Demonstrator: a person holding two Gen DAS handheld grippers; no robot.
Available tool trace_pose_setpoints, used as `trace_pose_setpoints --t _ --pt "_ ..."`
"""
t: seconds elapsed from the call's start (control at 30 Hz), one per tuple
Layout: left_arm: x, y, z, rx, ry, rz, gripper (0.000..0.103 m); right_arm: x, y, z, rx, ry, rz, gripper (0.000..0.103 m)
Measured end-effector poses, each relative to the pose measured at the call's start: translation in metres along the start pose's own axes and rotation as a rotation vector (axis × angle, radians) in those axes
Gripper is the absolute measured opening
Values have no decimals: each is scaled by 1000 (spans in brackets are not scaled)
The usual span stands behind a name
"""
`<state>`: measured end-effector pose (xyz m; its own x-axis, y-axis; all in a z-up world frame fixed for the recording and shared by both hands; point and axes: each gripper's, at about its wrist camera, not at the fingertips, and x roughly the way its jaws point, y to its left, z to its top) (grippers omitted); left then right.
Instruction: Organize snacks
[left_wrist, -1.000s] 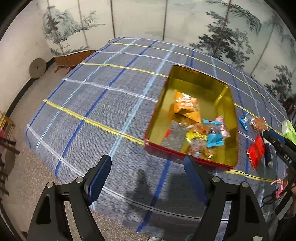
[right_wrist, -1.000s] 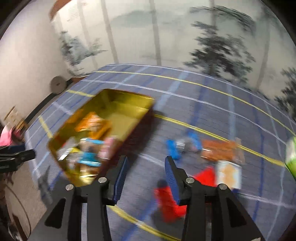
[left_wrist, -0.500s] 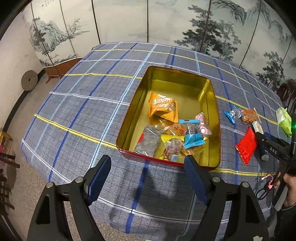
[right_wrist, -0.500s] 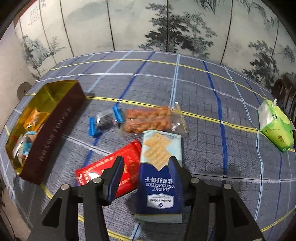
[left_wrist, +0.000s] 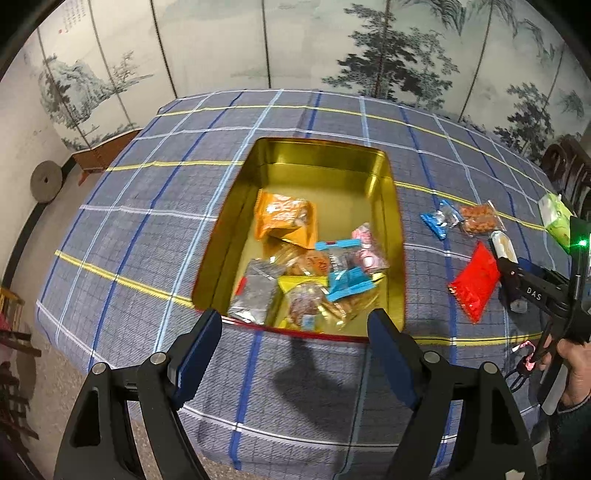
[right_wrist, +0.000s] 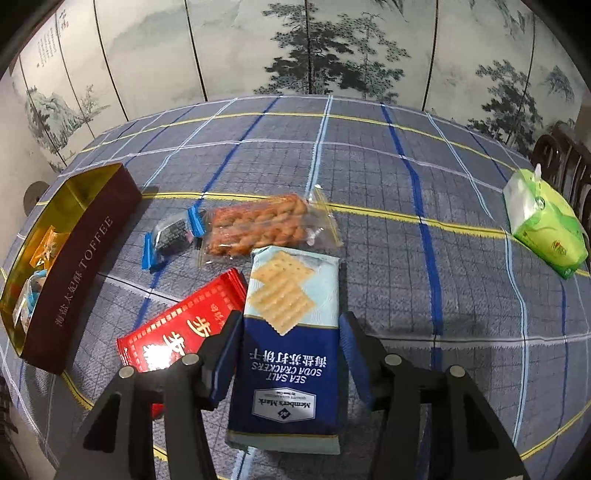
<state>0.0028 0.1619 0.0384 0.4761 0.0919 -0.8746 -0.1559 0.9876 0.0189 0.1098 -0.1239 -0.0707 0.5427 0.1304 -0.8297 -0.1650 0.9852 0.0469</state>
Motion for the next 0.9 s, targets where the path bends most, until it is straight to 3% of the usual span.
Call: trace_pose_setpoints --t 0.53,0.9 --pt "5 -50 7 110 3 -46 78 -5 -18 -22 -27 11 -58 54" --pt "21 -104 12 229 -18 -108 78 -9 -27 -28 -107 -43 -15 51"
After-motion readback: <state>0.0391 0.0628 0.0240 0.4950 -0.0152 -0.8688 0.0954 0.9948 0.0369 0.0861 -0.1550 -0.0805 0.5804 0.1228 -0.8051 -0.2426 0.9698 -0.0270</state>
